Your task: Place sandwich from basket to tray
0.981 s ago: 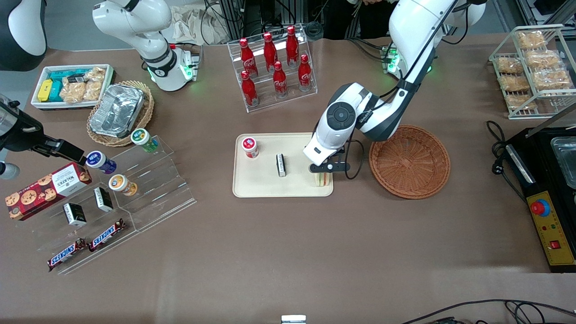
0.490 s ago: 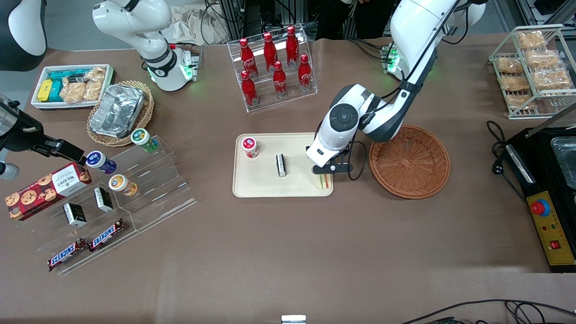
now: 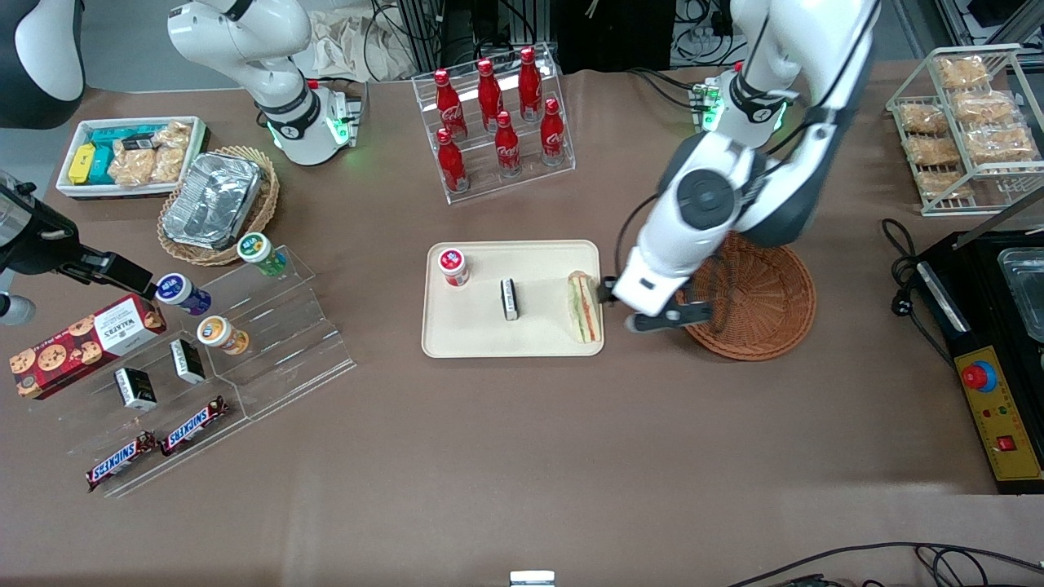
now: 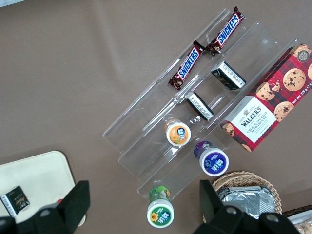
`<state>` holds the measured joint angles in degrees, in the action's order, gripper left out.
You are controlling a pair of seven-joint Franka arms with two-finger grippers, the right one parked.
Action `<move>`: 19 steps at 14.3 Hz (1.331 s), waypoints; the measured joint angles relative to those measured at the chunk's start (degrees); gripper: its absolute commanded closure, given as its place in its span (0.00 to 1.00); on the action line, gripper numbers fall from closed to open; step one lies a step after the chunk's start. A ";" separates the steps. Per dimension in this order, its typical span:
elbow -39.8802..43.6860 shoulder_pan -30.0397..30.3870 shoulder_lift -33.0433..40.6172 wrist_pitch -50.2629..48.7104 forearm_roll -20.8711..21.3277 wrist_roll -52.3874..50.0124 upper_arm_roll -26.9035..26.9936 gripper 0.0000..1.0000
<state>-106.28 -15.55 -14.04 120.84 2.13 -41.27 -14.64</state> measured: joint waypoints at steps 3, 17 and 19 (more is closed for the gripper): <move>0.18 3.57 4.66 -8.26 8.06 5.10 1.44 0.08; 2.51 17.95 15.24 -23.37 8.26 25.34 1.80 0.01; 5.60 18.49 15.57 -27.38 8.23 28.69 1.89 0.01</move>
<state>-100.68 2.94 1.52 93.45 10.36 -12.58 -12.75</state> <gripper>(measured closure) 0.004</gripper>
